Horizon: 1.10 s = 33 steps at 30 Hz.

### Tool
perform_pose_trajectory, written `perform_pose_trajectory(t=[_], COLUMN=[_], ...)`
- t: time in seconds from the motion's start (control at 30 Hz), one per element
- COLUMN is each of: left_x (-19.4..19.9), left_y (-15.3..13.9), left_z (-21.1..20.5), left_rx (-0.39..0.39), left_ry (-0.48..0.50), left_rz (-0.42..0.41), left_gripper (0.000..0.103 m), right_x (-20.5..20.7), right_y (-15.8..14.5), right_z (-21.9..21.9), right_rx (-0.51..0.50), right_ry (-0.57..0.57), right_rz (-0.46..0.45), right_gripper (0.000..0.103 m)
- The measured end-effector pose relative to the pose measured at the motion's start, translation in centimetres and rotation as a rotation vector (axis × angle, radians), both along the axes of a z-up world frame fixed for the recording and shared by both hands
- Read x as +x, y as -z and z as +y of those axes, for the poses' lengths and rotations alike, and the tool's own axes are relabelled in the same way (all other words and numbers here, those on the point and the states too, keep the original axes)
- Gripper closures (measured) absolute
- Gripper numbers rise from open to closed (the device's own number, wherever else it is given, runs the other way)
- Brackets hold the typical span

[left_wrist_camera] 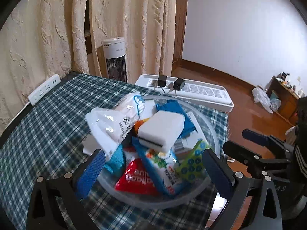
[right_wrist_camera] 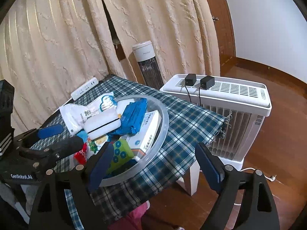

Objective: Organize objects
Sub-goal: 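Lower the white box into the clear bowl and open the left tool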

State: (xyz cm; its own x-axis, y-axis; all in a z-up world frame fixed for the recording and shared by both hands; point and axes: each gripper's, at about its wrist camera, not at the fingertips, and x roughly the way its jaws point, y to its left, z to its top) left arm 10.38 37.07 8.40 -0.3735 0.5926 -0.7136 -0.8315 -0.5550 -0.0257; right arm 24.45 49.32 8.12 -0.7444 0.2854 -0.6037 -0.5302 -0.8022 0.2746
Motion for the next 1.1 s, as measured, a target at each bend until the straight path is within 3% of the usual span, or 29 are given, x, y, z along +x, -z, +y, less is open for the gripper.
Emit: perform_pose_trajectory(t=[0.33,1.1], left_x=[0.9,0.4], left_y=[-0.2,0.3], left_z=[-2.1,-4.7], left_rx=[-0.022,-0.029], left_ry=[-0.017,-0.063], left_rz=[0.083,0.064], left_gripper=[0.0,0.0], right_x=[-0.5,-0.8], right_y=[-0.3,-0.9], right_z=[-2.3,-4.6], right_rx=[0.051,0.093], right_ry=[-0.003,-0.022], right_rz=[-0.025,-0.05], right_gripper=[0.01,0.009])
